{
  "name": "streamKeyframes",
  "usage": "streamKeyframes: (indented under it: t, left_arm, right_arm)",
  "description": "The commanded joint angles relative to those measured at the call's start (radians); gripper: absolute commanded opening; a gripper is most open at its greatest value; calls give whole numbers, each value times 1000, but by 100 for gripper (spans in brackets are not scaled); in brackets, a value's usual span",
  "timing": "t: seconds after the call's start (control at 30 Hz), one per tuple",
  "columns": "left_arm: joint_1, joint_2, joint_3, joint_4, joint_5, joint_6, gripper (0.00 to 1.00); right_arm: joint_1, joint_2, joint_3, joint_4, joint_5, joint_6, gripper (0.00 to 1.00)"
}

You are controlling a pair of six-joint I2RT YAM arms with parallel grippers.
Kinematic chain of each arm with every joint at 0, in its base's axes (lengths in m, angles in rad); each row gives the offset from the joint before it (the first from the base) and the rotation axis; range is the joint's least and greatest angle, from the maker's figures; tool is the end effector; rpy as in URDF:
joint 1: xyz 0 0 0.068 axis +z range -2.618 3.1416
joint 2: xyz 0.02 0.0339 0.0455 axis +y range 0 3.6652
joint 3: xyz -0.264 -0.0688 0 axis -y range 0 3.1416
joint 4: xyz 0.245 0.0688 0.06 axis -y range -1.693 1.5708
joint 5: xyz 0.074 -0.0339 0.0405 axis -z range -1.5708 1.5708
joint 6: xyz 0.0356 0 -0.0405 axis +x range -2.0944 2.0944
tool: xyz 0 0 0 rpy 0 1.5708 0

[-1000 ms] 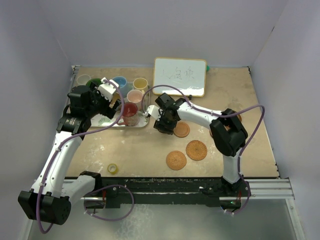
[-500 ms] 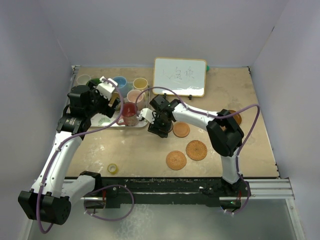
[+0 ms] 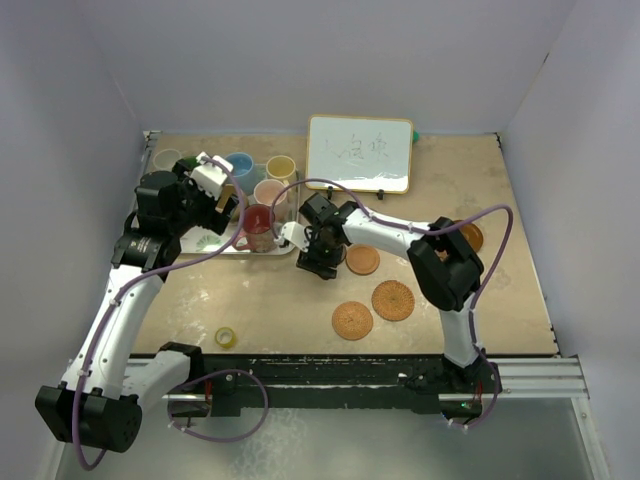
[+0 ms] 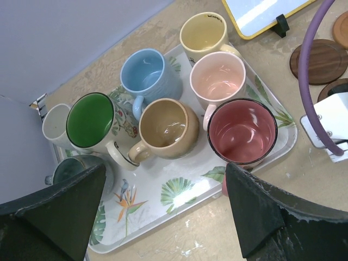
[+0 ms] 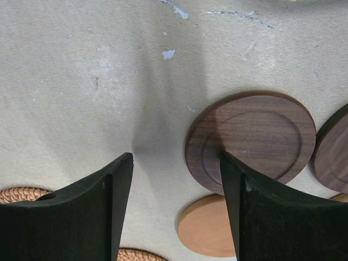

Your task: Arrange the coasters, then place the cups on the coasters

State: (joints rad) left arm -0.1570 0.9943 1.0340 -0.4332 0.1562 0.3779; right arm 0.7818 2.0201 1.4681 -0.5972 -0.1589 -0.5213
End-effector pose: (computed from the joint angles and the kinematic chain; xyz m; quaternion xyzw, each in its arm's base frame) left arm 0.2158 -0.0398 0.3627 0.2609 0.7882 -0.0035 0.5573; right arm 0.2937 0.2995 0.1743 -0.6043 0.7650 0.1040 0.1967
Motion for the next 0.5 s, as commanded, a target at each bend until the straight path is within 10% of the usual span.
streamKeyframes:
  t: [0.0, 0.47]
  left_arm:
    - [10, -22, 4, 41, 13, -10, 88]
    - [10, -24, -1, 35, 31, 1, 88]
  right_arm:
    - [2, -37, -55, -53, -50, -24, 67]
    - [2, -77, -104, -78, -65, -49, 65]
